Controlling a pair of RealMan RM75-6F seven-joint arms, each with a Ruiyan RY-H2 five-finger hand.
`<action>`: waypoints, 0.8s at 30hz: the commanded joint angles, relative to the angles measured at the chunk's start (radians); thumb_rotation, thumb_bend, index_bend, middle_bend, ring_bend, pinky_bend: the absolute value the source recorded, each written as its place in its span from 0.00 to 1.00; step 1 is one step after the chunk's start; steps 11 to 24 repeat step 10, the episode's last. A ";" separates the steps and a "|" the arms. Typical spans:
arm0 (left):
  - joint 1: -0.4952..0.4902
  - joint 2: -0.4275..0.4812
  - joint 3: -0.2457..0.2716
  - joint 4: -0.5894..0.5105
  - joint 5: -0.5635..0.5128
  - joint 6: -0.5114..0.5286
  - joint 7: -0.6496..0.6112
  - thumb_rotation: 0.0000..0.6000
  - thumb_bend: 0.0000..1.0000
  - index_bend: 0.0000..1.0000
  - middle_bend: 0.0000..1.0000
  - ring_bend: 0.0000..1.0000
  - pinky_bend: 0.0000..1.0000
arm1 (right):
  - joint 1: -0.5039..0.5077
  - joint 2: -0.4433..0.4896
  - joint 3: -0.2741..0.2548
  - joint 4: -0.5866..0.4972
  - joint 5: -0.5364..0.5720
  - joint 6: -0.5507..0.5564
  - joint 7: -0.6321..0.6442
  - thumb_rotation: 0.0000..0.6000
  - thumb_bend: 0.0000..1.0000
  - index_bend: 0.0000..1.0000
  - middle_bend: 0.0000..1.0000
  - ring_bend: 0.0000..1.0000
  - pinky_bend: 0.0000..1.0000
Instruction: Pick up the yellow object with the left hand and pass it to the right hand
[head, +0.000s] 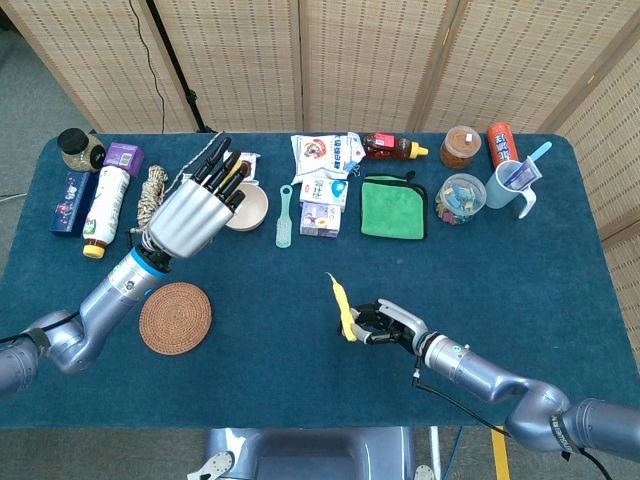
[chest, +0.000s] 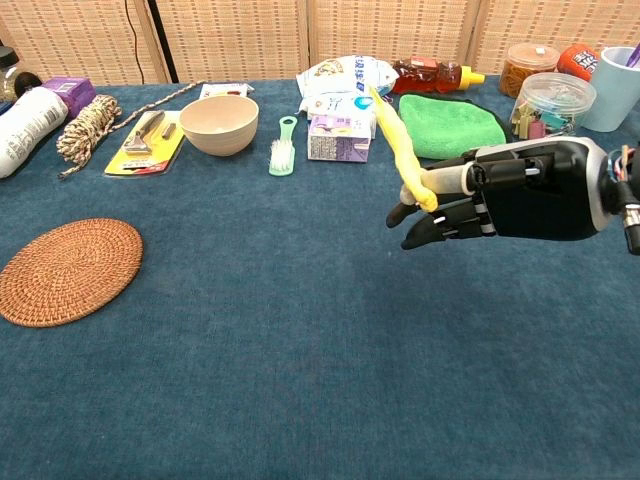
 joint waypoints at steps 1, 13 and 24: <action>0.006 0.008 0.002 0.008 0.002 0.006 0.002 1.00 0.55 0.71 0.29 0.15 0.03 | 0.000 -0.001 -0.003 0.003 0.000 0.002 0.002 1.00 0.58 0.64 0.42 0.43 0.14; 0.025 0.021 0.007 0.038 -0.013 0.007 -0.012 1.00 0.55 0.71 0.29 0.15 0.03 | -0.004 0.001 -0.016 0.008 -0.001 0.013 0.013 1.00 0.58 0.64 0.42 0.43 0.14; 0.025 0.021 0.007 0.038 -0.013 0.007 -0.012 1.00 0.55 0.71 0.29 0.15 0.03 | -0.004 0.001 -0.016 0.008 -0.001 0.013 0.013 1.00 0.58 0.64 0.42 0.43 0.14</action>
